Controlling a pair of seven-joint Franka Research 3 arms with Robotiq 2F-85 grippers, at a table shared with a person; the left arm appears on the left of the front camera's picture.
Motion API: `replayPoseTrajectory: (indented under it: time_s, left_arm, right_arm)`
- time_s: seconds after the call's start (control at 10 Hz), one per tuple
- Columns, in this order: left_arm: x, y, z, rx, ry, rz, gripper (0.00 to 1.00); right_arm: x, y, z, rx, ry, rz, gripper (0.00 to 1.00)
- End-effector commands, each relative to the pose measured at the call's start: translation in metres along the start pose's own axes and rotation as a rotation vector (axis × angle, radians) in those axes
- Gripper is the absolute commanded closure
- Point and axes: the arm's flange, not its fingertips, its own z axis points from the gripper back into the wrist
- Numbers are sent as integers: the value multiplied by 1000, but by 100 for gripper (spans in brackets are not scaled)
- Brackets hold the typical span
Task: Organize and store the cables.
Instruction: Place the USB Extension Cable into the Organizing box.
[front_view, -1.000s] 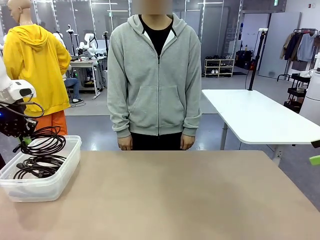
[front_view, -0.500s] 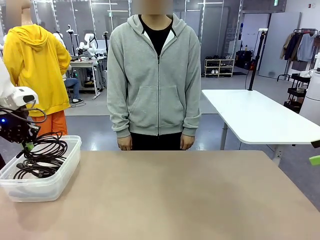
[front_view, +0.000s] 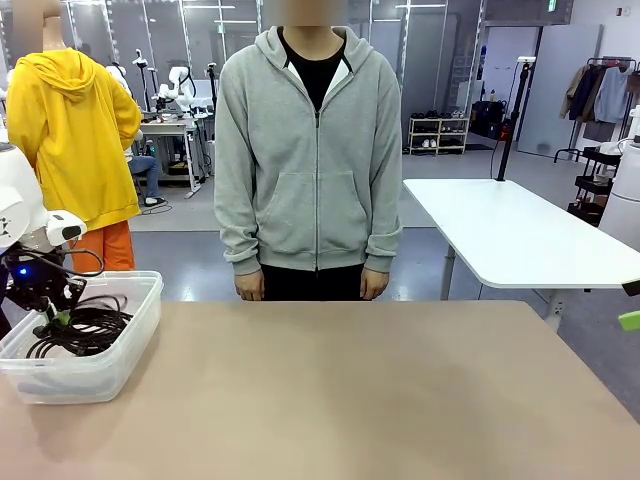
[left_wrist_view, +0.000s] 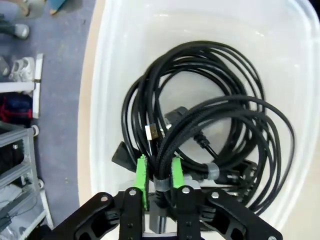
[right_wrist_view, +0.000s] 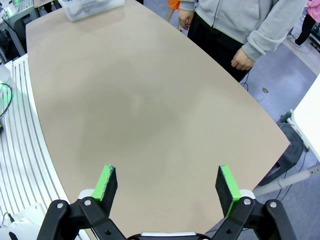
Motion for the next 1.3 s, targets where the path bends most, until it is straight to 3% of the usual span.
replayPoseTrajectory:
  time_s: [0.0,0.2,0.3,0.9,1.0,1.2]
  left_arm:
    - [3,-3,3,42,-2,30,37]
    - [1,-2,7,33,-10,36,3]
    - [-1,-2,9,38,-13,33,0]
    - [-4,6,35,-79,-66,21,0]
    - [2,1,26,-10,-46,41,0]
    - [2,1,26,-10,-46,41,0]
  right_arm:
    - [-1,-1,-1,1,-15,19,0]
    - [-1,-1,-1,1,-15,19,0]
    - [-1,-1,-1,1,-15,19,0]
    - [-1,-1,-1,1,-15,19,0]
    - [-1,-1,-1,1,-15,19,0]
    - [-1,-1,-1,1,-15,19,0]
